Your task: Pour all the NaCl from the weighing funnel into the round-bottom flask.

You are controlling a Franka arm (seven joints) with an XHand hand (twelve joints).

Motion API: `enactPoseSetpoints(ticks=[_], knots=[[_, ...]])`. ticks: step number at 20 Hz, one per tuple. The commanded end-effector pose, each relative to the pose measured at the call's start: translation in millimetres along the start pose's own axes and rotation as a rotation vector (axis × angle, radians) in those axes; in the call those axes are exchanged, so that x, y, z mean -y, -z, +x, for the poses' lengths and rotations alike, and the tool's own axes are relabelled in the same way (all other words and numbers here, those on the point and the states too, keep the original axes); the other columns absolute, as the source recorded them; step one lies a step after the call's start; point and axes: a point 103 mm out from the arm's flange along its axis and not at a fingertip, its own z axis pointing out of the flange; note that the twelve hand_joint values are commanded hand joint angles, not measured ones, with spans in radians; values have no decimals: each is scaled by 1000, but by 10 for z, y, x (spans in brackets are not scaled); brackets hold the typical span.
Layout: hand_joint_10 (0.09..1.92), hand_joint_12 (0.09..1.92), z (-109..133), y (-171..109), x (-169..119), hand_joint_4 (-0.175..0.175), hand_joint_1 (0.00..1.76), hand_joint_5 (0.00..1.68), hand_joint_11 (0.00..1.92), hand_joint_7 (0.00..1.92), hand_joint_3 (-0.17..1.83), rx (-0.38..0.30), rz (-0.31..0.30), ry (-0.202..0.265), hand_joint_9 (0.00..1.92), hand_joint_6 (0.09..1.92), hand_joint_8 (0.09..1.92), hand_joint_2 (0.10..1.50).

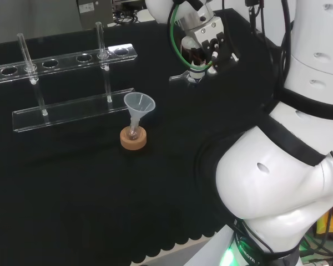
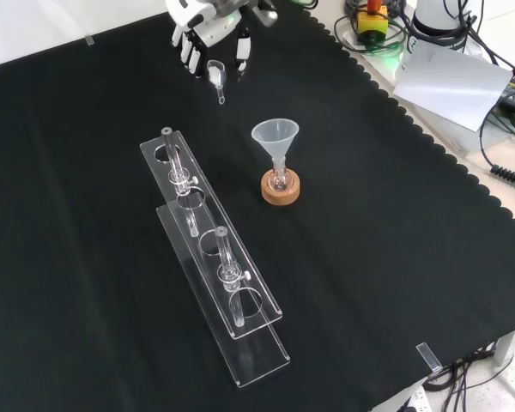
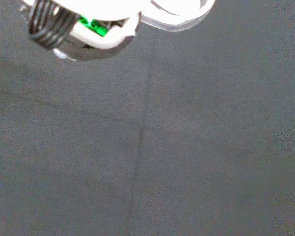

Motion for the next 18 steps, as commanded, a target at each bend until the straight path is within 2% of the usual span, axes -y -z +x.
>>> enactPoseSetpoints(ticks=[1,6,10,18], knots=[[394,1195,18,79,154,175,1070,1074,783,843,840,15,21,-7,1104,1102,652,667],[393,1195,40,128,290,175,1070,1075,782,842,841,22,8,-2,1103,1102,652,666],[392,1195,205,240,462,175,1071,1076,781,841,843,47,7,9,1103,1101,652,665],[391,1196,476,245,620,175,1071,1077,777,838,845,86,28,47,1101,1101,651,663]])
